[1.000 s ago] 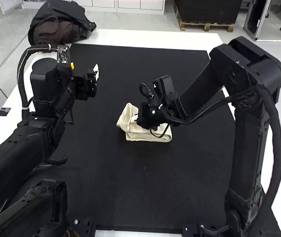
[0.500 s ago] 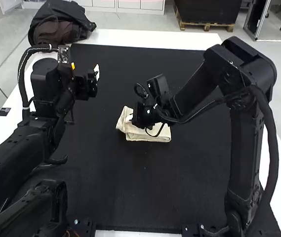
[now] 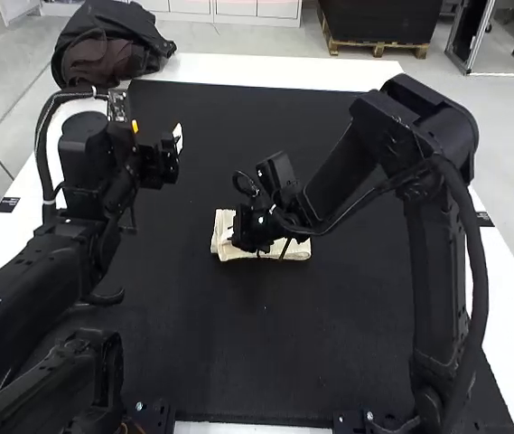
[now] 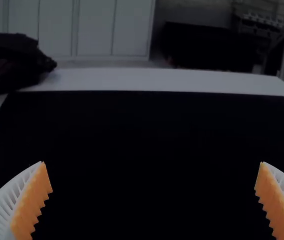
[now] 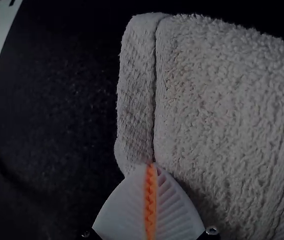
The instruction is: Fold the towel.
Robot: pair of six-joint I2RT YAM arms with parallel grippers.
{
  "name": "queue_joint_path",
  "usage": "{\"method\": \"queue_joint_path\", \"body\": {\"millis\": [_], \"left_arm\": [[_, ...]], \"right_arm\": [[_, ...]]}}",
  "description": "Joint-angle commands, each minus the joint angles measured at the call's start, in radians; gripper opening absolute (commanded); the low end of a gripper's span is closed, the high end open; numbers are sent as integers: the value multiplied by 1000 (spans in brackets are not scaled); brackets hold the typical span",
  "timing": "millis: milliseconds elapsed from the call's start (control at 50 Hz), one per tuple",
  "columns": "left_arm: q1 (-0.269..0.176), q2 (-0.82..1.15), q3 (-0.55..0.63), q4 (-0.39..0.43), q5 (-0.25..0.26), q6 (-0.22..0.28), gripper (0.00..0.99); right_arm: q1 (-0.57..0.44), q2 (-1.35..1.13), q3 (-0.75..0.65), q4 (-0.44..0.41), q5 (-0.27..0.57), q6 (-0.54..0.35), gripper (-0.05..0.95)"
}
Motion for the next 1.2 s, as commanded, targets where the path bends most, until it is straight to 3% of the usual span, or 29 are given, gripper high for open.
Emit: {"method": "queue_joint_path", "body": {"millis": [0, 500, 1000, 1180], "left_arm": [[-7, -22, 1, 9, -3, 14, 957], [-12, -22, 1, 11, -4, 14, 957], [-12, -30, 1, 14, -12, 14, 957], [-13, -28, 1, 17, -13, 17, 957]], "right_arm": [[12, 23, 24, 10, 0, 5, -7], [3, -5, 47, 14, 5, -8, -7], [-17, -101, 121, -37, 27, -19, -7], [-37, -178, 131, -63, 56, -61, -7]]}}
